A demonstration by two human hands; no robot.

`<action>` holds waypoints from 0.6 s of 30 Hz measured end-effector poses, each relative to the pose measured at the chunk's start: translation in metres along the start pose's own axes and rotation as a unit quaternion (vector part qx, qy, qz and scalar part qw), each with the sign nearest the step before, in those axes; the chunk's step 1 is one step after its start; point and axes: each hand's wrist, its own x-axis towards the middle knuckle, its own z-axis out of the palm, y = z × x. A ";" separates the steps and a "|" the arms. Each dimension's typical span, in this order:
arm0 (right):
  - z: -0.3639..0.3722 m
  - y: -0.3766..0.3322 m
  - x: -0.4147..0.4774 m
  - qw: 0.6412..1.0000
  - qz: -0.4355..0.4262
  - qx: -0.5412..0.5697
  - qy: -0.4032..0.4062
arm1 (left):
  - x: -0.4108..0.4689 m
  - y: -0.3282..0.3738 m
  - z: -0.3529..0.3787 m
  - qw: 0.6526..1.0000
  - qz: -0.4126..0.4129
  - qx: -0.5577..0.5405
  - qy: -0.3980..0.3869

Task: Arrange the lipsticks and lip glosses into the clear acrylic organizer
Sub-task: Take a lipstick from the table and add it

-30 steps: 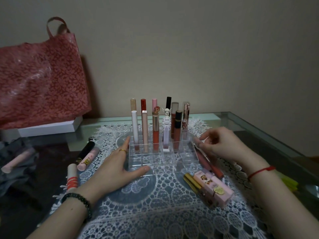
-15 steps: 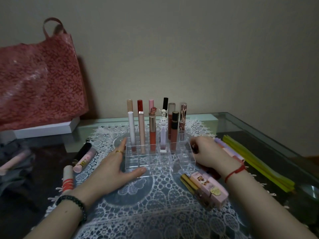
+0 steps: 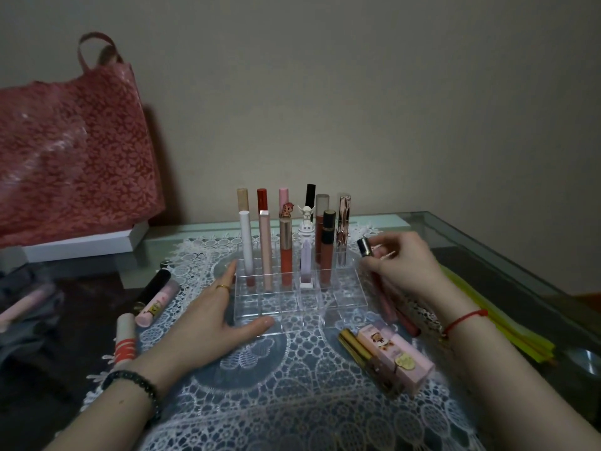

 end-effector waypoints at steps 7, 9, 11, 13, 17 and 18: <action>-0.019 -0.026 -0.005 0.971 -0.072 0.183 0.137 | -0.001 0.002 0.000 1.000 0.005 -0.005 0.006; -0.015 -0.032 -0.006 0.958 -0.102 0.221 0.152 | -0.001 0.004 -0.001 1.000 0.004 -0.004 0.005; -0.008 -0.035 -0.005 0.952 -0.115 0.238 0.153 | -0.001 0.005 -0.002 1.000 0.008 -0.007 0.005; 0.000 -0.034 -0.003 0.954 -0.117 0.235 0.148 | -0.001 0.006 -0.002 1.000 0.010 -0.008 0.002; 0.012 -0.032 0.001 0.961 -0.116 0.212 0.131 | -0.001 0.004 -0.002 1.000 -0.003 0.000 -0.008; 0.014 -0.030 0.001 0.962 -0.117 0.210 0.128 | -0.001 0.005 -0.002 1.000 -0.006 0.002 -0.010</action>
